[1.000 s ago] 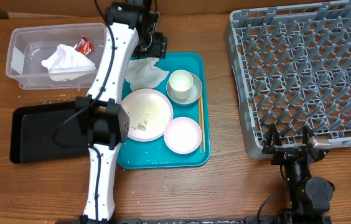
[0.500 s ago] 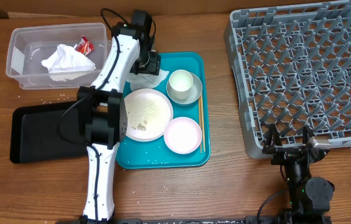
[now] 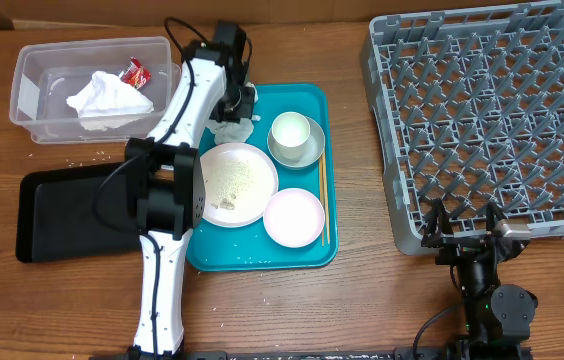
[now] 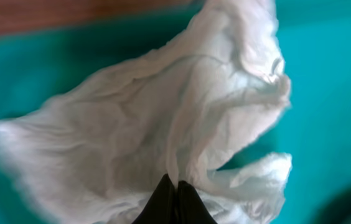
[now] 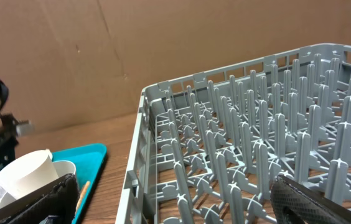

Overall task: Sort waste into correct bins and load items into the dishwasher
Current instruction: 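Grasp the remaining white tissue on the teal tray with the left gripper, then drop the tissue into the clear bin and retract the left arm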

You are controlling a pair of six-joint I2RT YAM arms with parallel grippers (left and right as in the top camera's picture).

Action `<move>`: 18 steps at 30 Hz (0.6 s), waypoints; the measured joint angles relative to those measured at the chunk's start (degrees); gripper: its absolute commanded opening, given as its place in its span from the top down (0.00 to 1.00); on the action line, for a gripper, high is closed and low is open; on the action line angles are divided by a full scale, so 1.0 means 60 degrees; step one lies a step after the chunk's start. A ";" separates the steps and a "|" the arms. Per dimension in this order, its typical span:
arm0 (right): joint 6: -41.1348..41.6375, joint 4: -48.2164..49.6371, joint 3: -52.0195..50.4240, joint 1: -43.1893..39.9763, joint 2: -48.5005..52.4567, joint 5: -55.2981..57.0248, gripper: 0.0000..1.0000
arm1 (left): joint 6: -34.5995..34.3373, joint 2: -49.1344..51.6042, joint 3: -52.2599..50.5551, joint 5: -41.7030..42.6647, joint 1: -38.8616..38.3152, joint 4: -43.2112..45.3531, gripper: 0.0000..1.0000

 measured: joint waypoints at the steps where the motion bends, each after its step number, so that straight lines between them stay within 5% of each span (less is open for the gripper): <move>1: 0.0000 0.0000 0.0000 0.0000 0.0000 0.0004 0.00 | -0.0015 0.0018 0.0459 0.0004 0.0000 -0.0208 0.96; 9: 0.0000 -0.0004 0.0000 0.0000 0.0000 0.0000 0.00 | -0.1399 -0.0025 0.5439 -0.1712 0.0186 -0.1038 0.96; 18: -0.0004 0.0004 0.0000 0.0000 0.0000 -0.0004 0.00 | -0.4262 -0.0117 0.6105 -0.2743 0.1905 -0.1610 0.91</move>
